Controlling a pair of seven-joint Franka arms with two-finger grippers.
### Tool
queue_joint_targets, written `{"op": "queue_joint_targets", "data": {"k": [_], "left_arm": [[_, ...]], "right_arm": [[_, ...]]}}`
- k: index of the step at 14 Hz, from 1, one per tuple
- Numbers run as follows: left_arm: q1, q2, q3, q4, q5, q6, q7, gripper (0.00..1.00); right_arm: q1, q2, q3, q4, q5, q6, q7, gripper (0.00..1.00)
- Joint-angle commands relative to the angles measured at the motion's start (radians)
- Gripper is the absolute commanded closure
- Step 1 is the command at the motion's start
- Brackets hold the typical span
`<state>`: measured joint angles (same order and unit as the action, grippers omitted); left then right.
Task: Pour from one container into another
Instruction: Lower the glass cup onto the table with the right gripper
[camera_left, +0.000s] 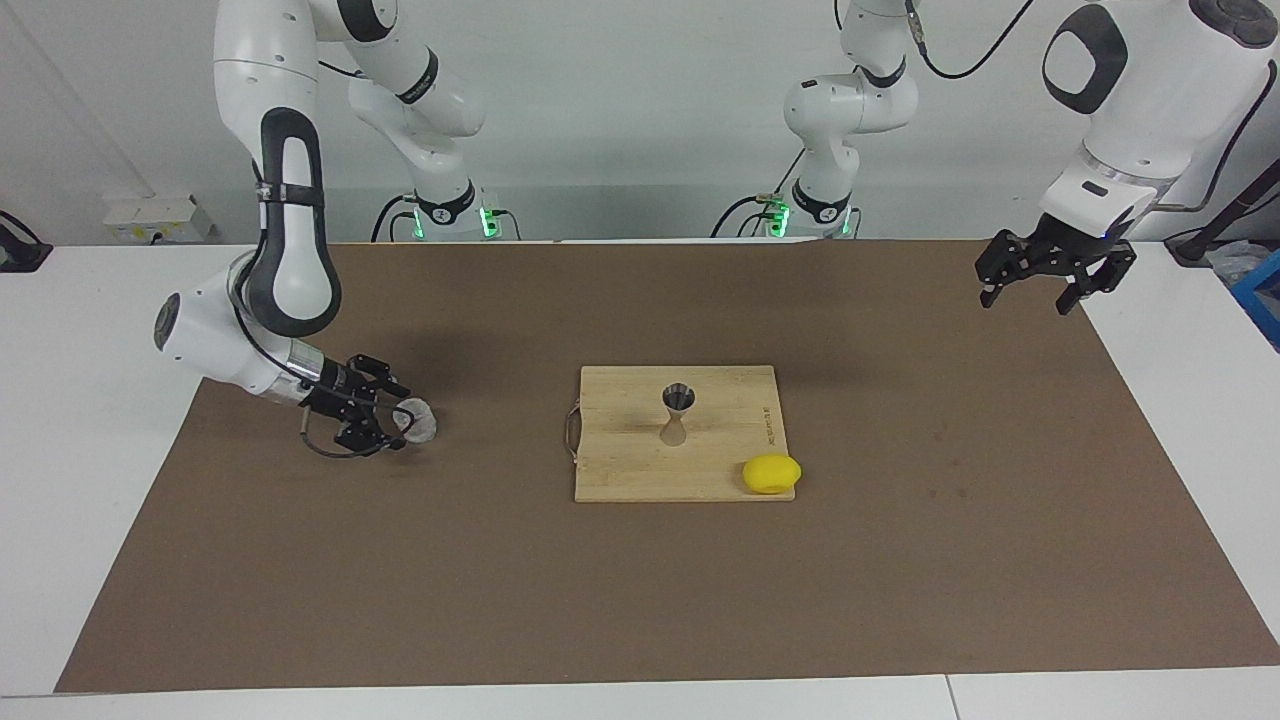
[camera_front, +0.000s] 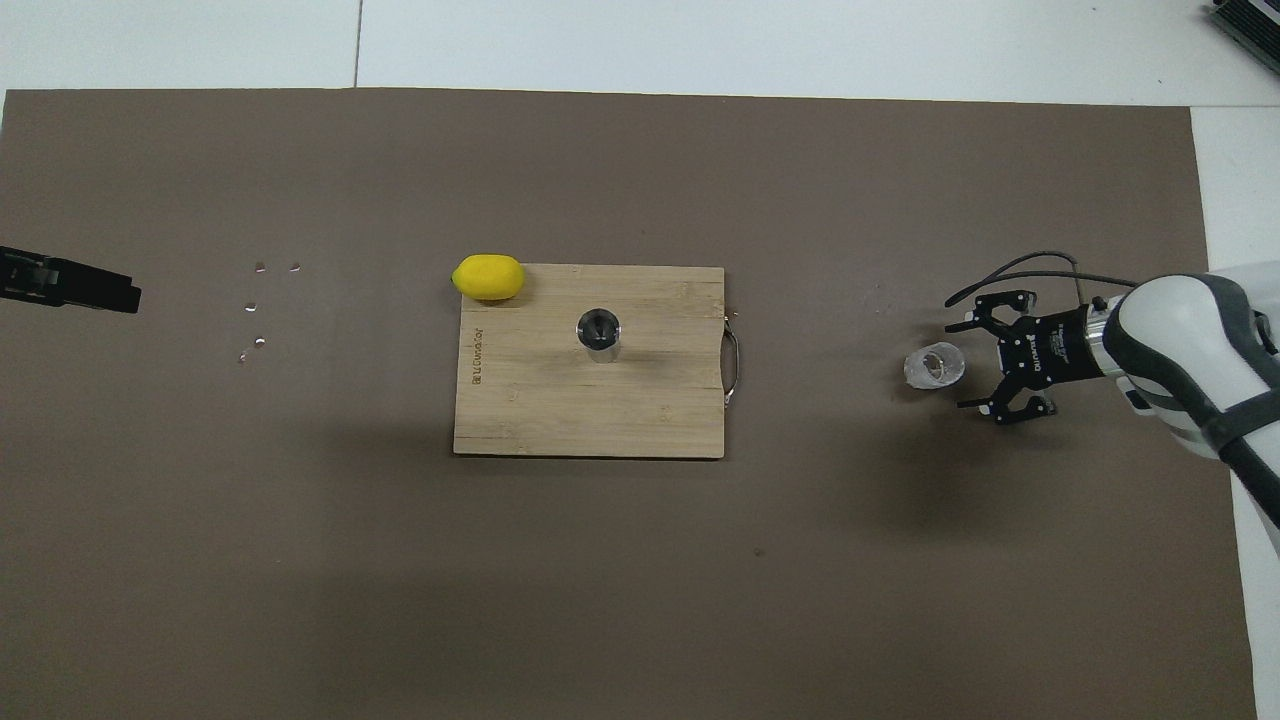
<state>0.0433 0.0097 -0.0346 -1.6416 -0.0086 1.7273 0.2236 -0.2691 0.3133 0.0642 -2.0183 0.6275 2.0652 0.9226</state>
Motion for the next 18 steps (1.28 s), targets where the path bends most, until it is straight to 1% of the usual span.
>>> {"op": "queue_joint_targets", "data": {"k": [1, 5, 8, 11, 14, 16, 18], "left_arm": [[0.000, -0.002, 0.001, 0.011, 0.007, -0.006, -0.012, 0.00], [0.000, -0.002, 0.001, 0.011, 0.007, -0.006, -0.010, 0.00], [0.001, -0.002, 0.001, 0.011, 0.007, -0.005, -0.012, 0.00], [0.003, -0.002, 0.001, 0.011, 0.007, -0.005, -0.010, 0.00], [0.003, -0.004, 0.001, 0.009, 0.007, -0.005, -0.010, 0.00], [0.004, -0.004, 0.001, 0.009, 0.007, -0.005, -0.010, 0.00], [0.004, -0.004, 0.001, 0.009, 0.006, -0.005, -0.010, 0.00]], "right_arm": [[-0.035, -0.057, 0.008, -0.039, -0.024, 0.015, -0.044, 0.00], [-0.019, -0.126, 0.013, -0.031, -0.173, 0.010, -0.114, 0.00], [-0.007, -0.178, 0.020, -0.028, -0.239, -0.008, -0.224, 0.00], [0.066, -0.212, 0.019, -0.028, -0.337, -0.036, -0.391, 0.00], [0.140, -0.237, 0.019, -0.028, -0.457, -0.098, -0.458, 0.00], [0.186, -0.252, 0.020, -0.028, -0.540, -0.111, -0.482, 0.00], [0.221, -0.272, 0.020, -0.030, -0.604, -0.126, -0.571, 0.00]]}}
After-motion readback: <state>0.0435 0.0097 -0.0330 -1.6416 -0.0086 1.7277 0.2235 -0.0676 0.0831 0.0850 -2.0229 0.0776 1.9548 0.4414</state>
